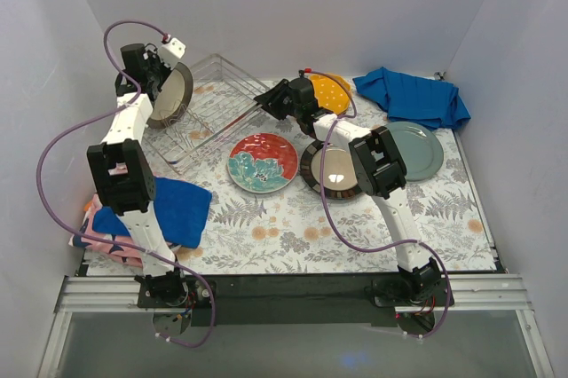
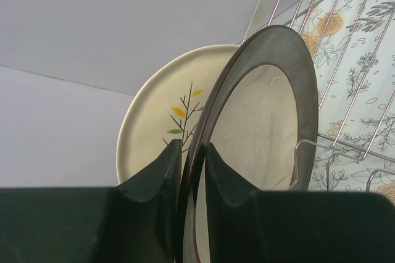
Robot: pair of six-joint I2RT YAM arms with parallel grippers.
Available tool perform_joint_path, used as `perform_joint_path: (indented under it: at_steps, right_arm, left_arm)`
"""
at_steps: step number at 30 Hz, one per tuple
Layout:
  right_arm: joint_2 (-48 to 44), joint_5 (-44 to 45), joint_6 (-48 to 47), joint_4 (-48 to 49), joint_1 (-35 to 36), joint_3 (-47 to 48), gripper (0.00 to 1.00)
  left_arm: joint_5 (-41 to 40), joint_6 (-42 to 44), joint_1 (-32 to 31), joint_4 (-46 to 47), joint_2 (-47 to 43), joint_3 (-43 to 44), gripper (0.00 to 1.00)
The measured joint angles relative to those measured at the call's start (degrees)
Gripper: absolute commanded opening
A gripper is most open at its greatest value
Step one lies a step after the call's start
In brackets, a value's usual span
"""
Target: Unload the plates from the dish rack
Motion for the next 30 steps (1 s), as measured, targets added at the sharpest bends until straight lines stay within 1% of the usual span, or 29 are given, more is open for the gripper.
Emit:
perform_joint_path:
  at_steps: [4,14,22,30]
  right_arm:
    - [0.0,-0.8,-0.3,0.3,-0.1,0.0,0.01]
    - [0.7,-5.8,-1.7,3.4,-1.2,-0.5,0.01]
    - [0.7,-6.4,-1.7,6.0,-1.4,-1.9,0.01]
    - [0.7,-6.7,-1.6,7.4,-1.5,-2.6,0.01]
  left_arm:
    - [0.7,-1.4,0.6,0.6,-0.3,-0.7,0.0]
    - [4.2,-5.9,2.7,-2.0,0.8,1.9,0.0]
    - [5.6,-6.7,3.6,-0.9,1.6,2.2,0.0]
    - [4.7,-7.1,3.6,0.5,1.5,1.4,0.0]
